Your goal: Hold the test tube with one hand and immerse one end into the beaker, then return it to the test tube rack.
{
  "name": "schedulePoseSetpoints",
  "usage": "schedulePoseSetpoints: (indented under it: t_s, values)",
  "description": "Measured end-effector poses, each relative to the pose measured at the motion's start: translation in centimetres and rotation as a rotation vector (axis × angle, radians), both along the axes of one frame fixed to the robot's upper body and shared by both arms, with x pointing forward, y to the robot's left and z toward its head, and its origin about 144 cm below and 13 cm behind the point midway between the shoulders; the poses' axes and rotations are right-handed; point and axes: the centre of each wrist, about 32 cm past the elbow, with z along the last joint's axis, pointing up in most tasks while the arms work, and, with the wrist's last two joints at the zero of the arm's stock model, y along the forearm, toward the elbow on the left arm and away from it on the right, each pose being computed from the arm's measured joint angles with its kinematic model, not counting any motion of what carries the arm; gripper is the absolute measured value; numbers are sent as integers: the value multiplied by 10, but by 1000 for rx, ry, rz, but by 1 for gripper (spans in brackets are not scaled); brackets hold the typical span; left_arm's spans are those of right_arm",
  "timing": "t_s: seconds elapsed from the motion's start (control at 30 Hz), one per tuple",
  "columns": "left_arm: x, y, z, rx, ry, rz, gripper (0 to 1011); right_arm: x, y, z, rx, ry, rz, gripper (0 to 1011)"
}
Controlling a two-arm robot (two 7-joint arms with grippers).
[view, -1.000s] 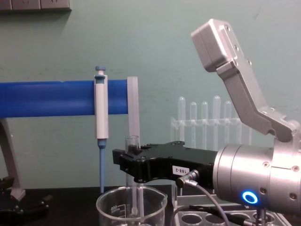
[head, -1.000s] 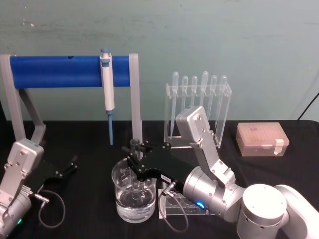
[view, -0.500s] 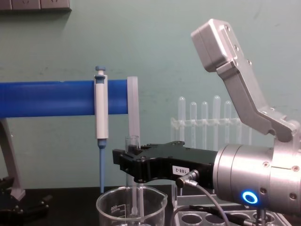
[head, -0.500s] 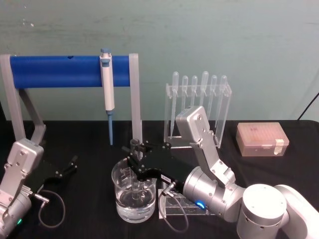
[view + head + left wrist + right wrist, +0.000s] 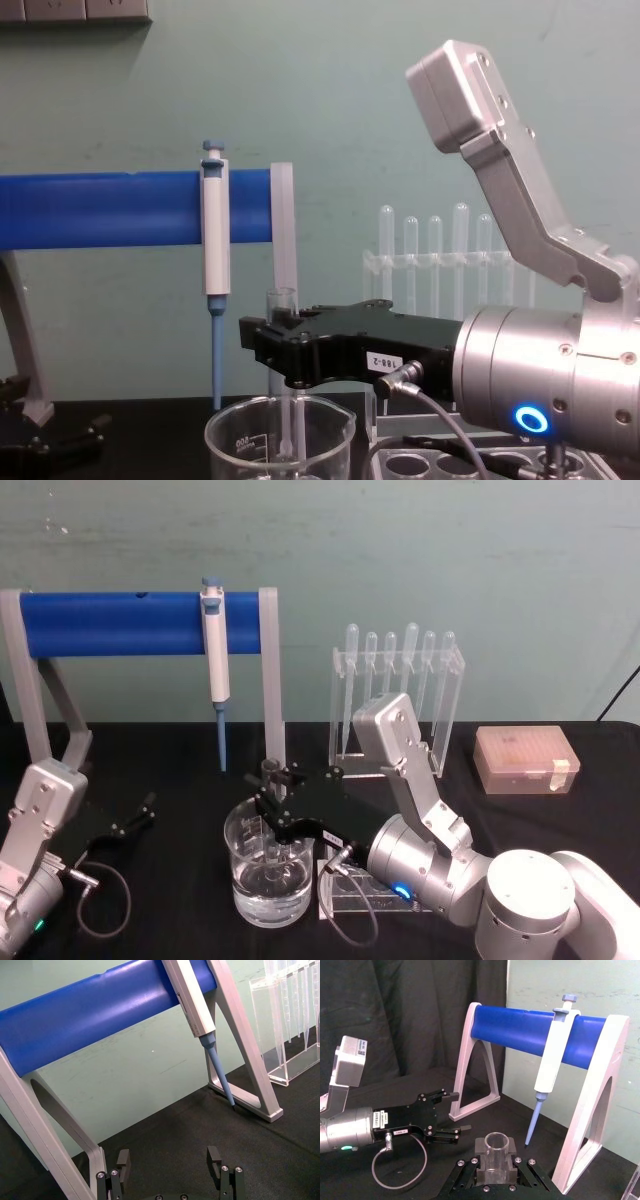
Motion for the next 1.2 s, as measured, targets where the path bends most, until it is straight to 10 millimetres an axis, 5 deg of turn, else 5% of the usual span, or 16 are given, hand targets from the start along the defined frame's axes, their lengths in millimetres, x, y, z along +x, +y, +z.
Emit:
schedulePoseSetpoints:
  t_s: [1.2]
  values:
    - [0, 0, 0, 0, 0, 0, 1000, 0, 0, 0, 0, 0, 0, 225]
